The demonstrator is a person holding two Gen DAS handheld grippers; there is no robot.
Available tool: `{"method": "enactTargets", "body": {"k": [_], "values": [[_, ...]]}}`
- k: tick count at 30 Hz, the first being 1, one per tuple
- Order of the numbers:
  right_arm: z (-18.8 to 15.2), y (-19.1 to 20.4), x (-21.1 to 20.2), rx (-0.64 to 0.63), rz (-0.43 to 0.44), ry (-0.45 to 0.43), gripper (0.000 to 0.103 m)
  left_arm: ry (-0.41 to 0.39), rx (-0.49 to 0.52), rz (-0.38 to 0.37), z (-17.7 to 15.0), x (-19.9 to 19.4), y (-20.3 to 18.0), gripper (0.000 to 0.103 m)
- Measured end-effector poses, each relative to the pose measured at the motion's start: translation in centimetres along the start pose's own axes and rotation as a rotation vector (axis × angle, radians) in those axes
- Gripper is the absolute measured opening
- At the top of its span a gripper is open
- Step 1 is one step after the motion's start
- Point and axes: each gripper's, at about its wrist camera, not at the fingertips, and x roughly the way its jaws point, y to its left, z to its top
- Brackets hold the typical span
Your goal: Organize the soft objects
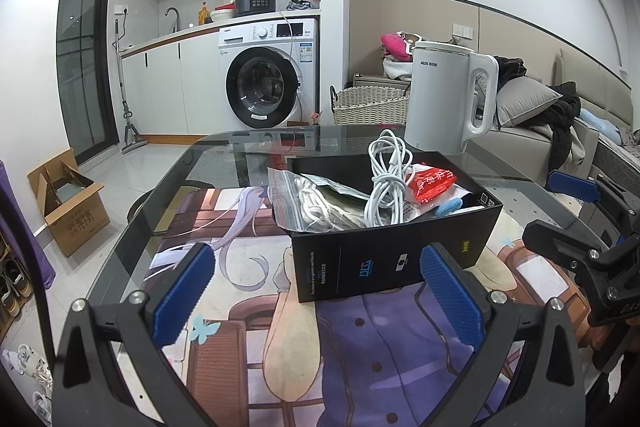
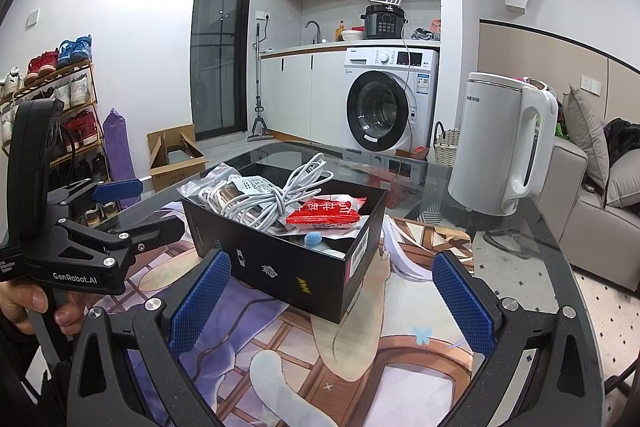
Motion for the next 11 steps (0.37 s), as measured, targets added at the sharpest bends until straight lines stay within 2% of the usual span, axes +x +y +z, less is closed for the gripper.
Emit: {"method": "enactTargets", "body": {"k": [11], "values": [[0.01,-0.01,0.01,0.000,0.000,0.000,0.102,-0.003,0.001,0.004,0.11,-0.09,0.01,0.103]]}}
